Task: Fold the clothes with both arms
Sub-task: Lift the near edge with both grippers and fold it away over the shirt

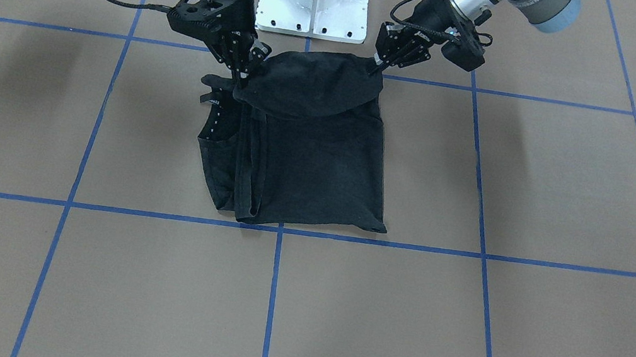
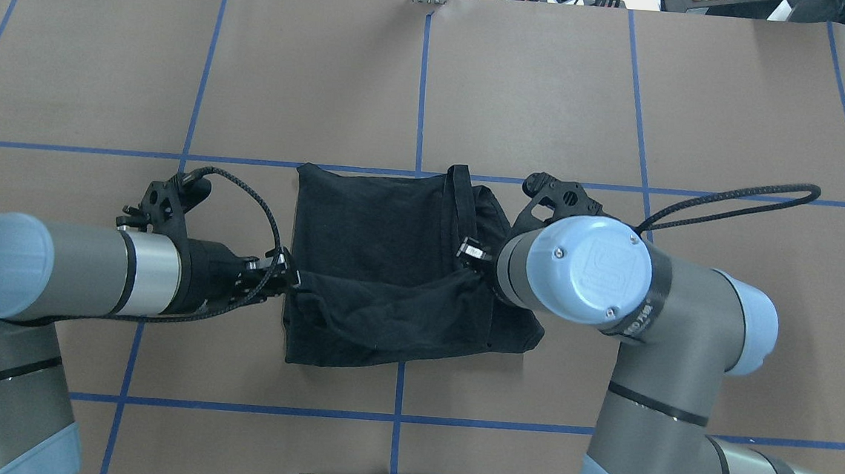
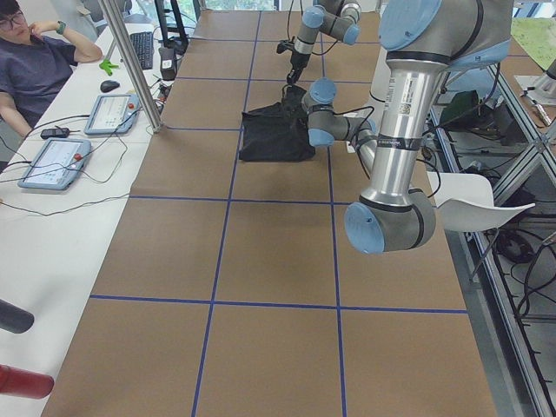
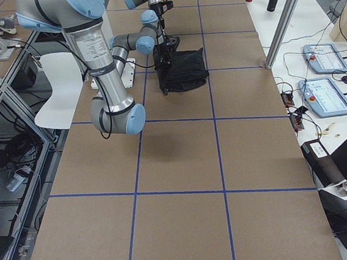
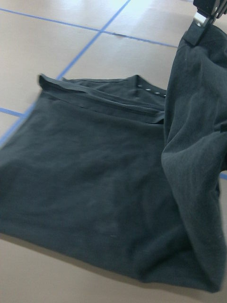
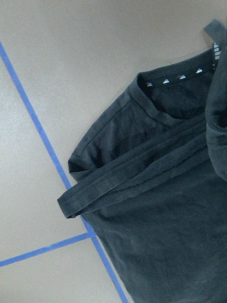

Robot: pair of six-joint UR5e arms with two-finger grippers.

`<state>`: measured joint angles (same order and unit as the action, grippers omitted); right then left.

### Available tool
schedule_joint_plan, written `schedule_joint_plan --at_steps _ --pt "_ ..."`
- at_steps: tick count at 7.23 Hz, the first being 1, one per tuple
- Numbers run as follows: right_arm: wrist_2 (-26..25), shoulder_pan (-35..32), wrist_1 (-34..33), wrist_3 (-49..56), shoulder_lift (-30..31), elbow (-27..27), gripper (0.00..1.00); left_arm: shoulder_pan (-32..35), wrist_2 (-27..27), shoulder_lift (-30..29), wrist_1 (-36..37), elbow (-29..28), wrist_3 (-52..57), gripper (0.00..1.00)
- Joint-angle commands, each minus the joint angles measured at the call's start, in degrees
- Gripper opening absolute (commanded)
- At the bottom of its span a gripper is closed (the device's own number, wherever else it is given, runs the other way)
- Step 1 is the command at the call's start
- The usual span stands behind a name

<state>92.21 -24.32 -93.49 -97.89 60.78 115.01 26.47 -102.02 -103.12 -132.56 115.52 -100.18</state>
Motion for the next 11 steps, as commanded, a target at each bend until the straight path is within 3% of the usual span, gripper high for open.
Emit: schedule_joint_plan --at_steps 1,5,8,11 --pt "0.4 -3.4 0.1 2.9 -3.5 -6.7 0.00 3.5 0.1 -3.6 0.2 -6.6 2.4 0.00" --pt "1.2 -6.7 0.4 4.7 -9.4 -16.4 0.00 7.6 0.2 -9.5 0.2 -17.1 8.1 0.00" --pt "1.7 -9.0 7.0 5.6 -12.4 -25.3 0.00 8.7 0.4 -11.1 0.1 -22.4 11.6 0.00" --pt "2.3 -10.1 8.3 7.2 -16.6 -32.1 0.00 9.8 0.5 -13.8 -0.2 -26.8 12.2 0.00"
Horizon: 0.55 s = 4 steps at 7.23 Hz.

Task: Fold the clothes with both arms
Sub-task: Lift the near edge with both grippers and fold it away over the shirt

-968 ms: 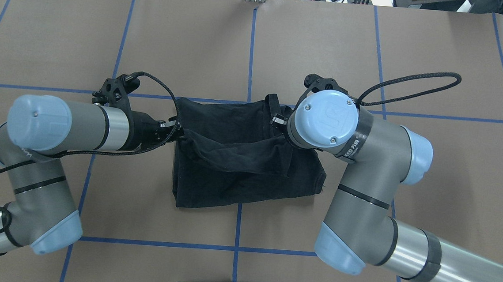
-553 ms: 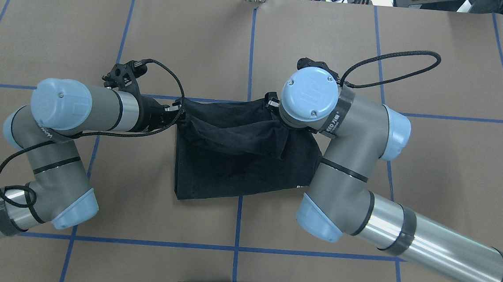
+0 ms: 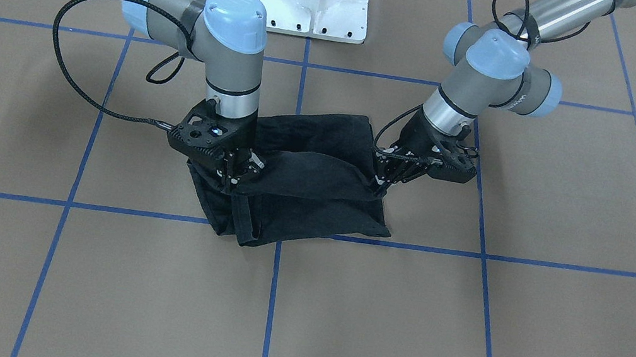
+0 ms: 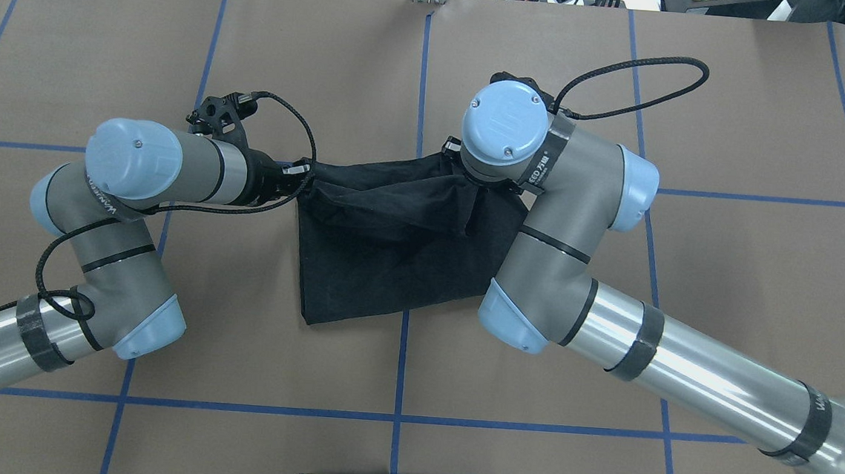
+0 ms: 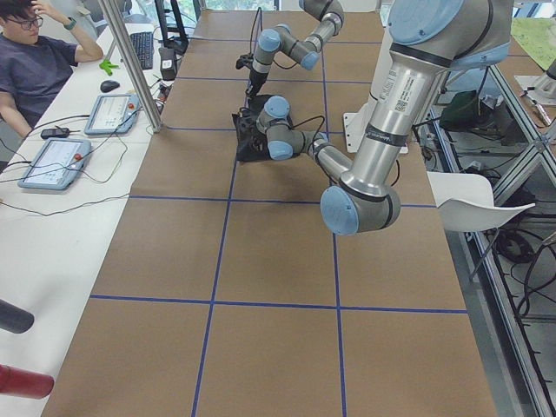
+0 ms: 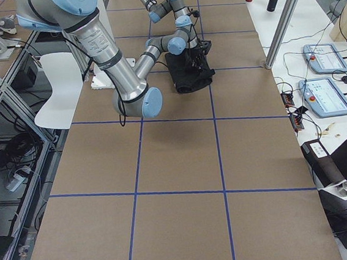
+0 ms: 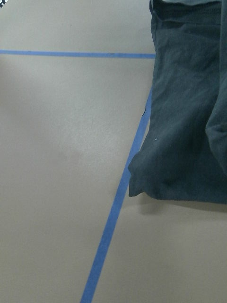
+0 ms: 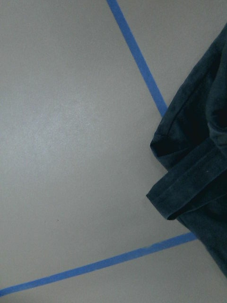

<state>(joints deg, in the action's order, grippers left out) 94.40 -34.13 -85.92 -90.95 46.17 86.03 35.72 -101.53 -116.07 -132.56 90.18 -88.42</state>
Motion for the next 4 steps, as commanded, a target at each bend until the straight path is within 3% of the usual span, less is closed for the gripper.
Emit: schedule_joint_plan --at_steps 1,4 --pt "0.1 -0.6 1.1 0.4 -2.7 -5.1 0.00 0.7 0.0 -1.1 -0.1 -2.6 1.7 0.00" --pt "0.1 -1.6 3.7 2.4 -2.9 -8.2 0.00 1.9 0.0 -1.3 -0.1 -3.2 3.1 0.00"
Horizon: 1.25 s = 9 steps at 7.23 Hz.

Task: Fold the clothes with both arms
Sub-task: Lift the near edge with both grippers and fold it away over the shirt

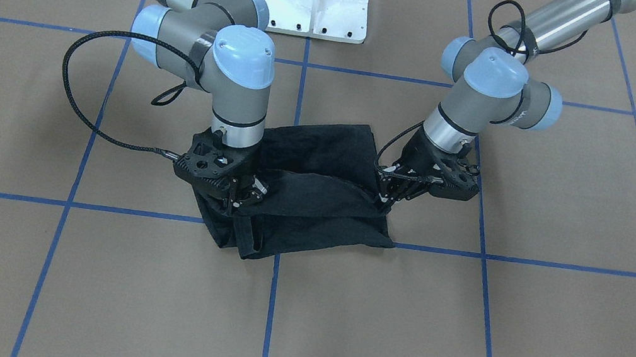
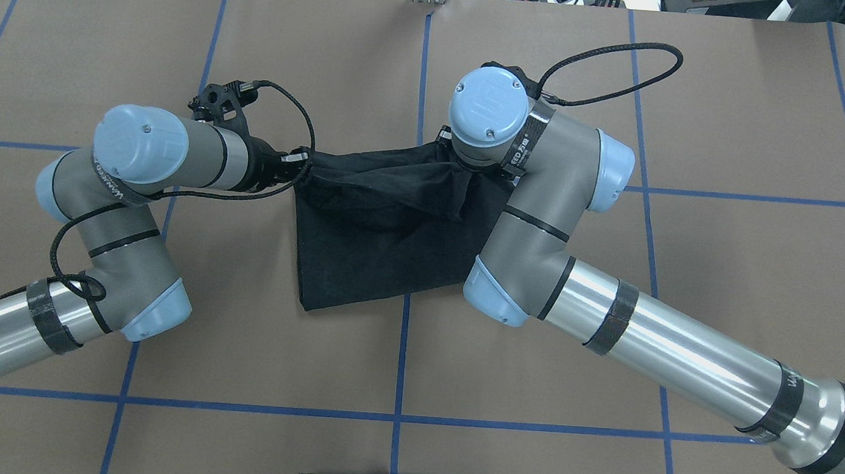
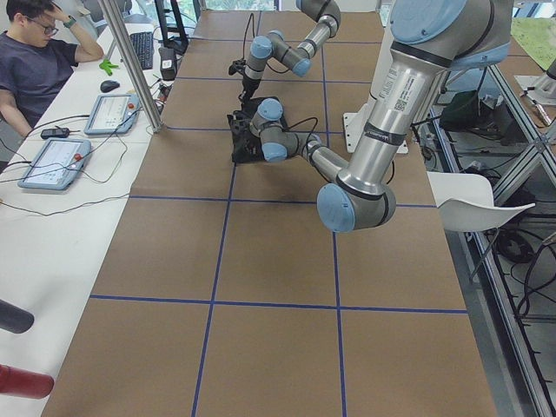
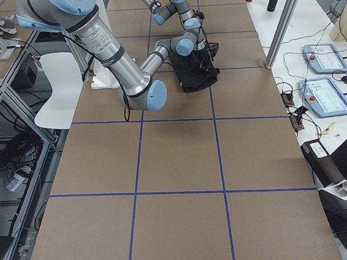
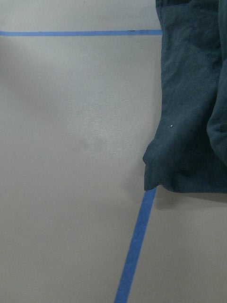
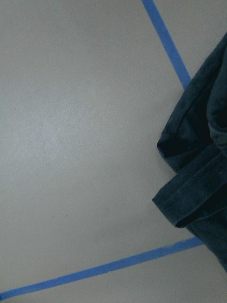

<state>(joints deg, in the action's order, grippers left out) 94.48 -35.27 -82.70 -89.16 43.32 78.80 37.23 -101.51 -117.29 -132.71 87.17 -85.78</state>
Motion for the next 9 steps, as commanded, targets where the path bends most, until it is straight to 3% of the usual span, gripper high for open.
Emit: schedule_joint_plan --at_steps 1,2,3,4,5,6,8,9 --pt "0.0 -0.5 0.4 1.3 -0.1 -1.5 0.00 0.6 0.0 0.0 0.2 -0.2 0.4 0.00" --pt "0.0 -0.8 0.5 1.6 -0.1 -1.7 0.00 1.0 -0.1 0.0 -0.2 -0.5 0.5 0.25" --pt "-0.1 -1.1 0.5 1.5 -0.3 -1.7 0.82 1.1 -0.1 0.0 -0.3 -0.4 2.0 0.99" --pt "0.3 -1.7 0.4 1.1 -1.7 -1.7 1.00 2.0 -0.6 -0.1 -0.4 -0.2 2.5 1.00" --pt "5.2 -3.8 0.3 1.7 -2.6 -1.6 1.00 3.5 -2.4 -0.1 -0.5 0.0 3.3 1.00" --pt "11.4 -5.5 -0.3 2.5 -3.7 -0.9 1.00 5.8 -8.5 -0.1 -0.6 0.0 7.5 1.00" --pt "11.4 -0.7 -3.1 2.6 -3.4 3.5 1.00 7.2 -10.6 0.2 -0.6 0.0 12.0 1.00" --pt "8.2 3.3 -7.5 2.7 -3.6 7.4 0.72 7.7 -10.8 0.5 -0.6 -0.1 13.2 1.00"
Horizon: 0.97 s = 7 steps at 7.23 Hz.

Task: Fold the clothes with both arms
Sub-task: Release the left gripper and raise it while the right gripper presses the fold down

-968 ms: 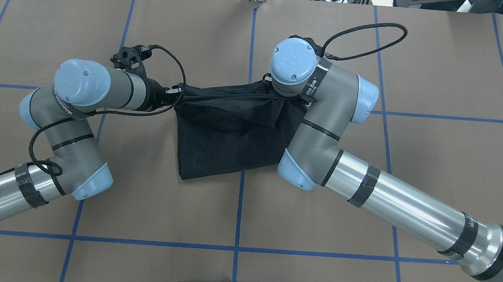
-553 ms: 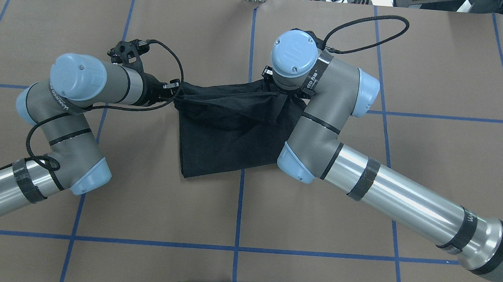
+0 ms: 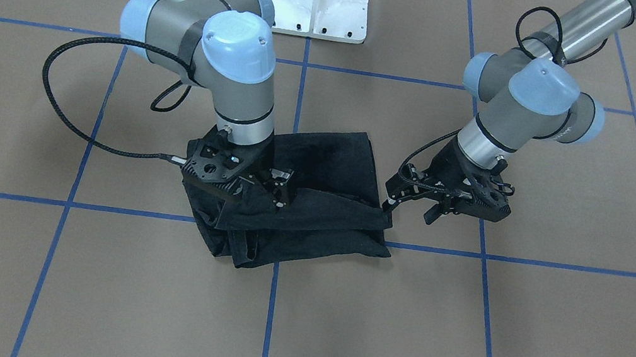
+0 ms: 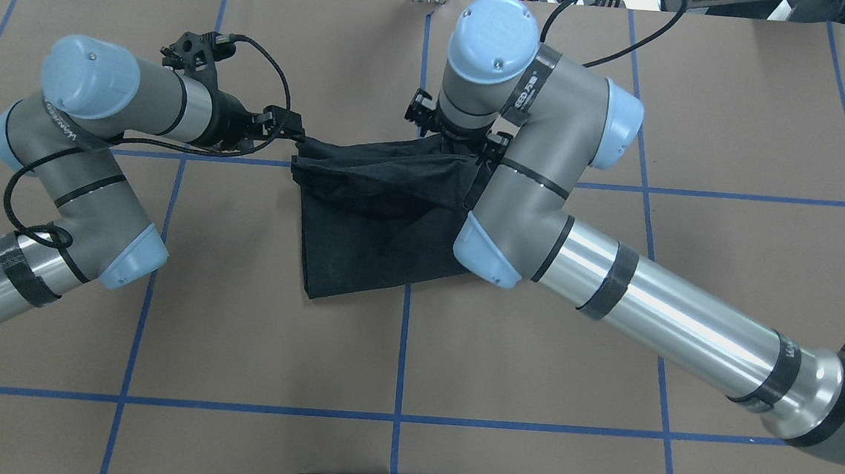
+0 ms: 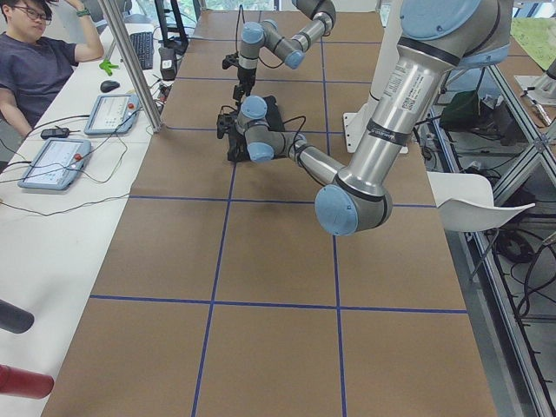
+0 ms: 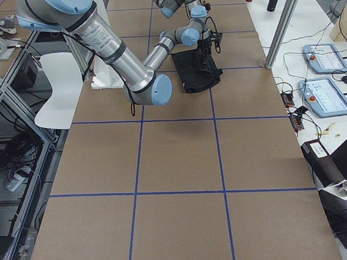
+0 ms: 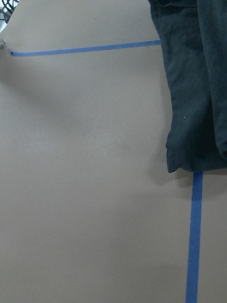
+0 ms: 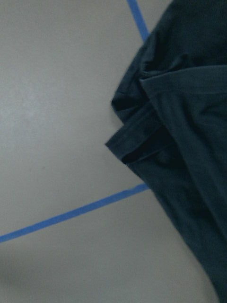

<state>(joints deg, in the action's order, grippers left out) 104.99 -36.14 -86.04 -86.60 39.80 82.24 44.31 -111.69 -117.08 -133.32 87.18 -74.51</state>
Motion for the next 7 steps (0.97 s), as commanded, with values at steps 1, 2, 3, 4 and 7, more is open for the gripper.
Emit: schedule_joint_plan --at_steps 1,2,3,4,7 --pt "-4.7 8.5 -7.7 0.0 -0.1 6.8 0.06 1.7 -2.8 0.5 0.0 -0.2 2.8 1.00" --pt "-7.6 11.7 -8.7 0.1 -0.2 6.8 0.00 2.3 -4.2 0.6 0.0 -0.3 3.8 1.00" --pt "-11.1 13.6 -8.5 0.3 -0.2 5.8 0.00 2.3 -4.2 0.6 0.0 -0.3 3.8 1.00" --pt "-12.8 13.6 -8.4 1.3 -0.3 4.6 0.00 2.4 -4.2 0.7 0.0 -0.2 3.8 1.00" --pt "-15.8 10.7 -3.8 5.7 -0.7 -1.4 0.00 2.3 -4.3 0.7 0.0 0.1 3.8 1.00"
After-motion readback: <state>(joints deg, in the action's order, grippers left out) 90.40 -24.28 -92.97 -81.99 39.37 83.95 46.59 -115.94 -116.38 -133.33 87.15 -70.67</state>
